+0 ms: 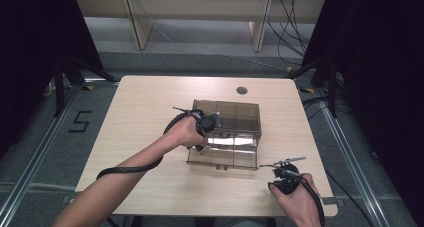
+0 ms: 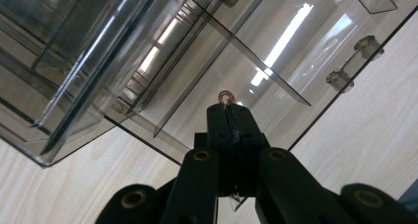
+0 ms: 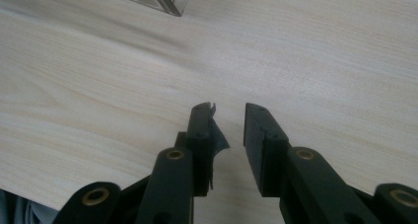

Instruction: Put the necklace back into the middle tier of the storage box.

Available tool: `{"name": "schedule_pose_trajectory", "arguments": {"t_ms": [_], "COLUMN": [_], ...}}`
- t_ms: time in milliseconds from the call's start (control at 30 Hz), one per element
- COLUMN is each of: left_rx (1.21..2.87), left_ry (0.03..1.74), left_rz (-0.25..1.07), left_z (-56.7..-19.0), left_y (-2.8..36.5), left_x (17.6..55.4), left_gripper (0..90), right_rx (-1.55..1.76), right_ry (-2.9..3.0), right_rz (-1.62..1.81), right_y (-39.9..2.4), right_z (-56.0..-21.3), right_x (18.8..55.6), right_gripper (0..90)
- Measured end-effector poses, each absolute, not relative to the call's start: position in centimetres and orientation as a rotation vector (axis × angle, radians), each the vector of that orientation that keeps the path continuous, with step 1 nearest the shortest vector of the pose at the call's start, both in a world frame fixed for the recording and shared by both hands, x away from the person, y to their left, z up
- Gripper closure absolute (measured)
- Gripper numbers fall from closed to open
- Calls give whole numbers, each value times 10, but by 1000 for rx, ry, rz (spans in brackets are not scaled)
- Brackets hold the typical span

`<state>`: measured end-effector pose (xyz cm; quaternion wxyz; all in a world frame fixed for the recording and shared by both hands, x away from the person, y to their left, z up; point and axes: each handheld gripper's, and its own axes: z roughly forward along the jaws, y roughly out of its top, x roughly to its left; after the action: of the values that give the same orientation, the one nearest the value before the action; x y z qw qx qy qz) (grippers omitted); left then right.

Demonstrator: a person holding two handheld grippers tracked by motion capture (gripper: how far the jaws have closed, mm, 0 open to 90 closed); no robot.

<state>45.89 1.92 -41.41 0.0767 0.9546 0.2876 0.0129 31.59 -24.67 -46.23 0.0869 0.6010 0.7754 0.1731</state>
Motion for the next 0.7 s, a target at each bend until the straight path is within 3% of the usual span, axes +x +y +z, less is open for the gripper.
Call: {"name": "schedule_pose_trajectory", "arguments": {"t_ms": [700], "left_rx": [2904], "left_ry": [863], "left_rz": [35], "left_z": [-427], "left_y": [16], "left_x": [460], "left_gripper": [881], "right_rx": [1780], "right_ry": [2303], "right_rz": [508], "right_y": [-247], "right_z": [-463], "right_x": [315], "right_gripper": [726]}}
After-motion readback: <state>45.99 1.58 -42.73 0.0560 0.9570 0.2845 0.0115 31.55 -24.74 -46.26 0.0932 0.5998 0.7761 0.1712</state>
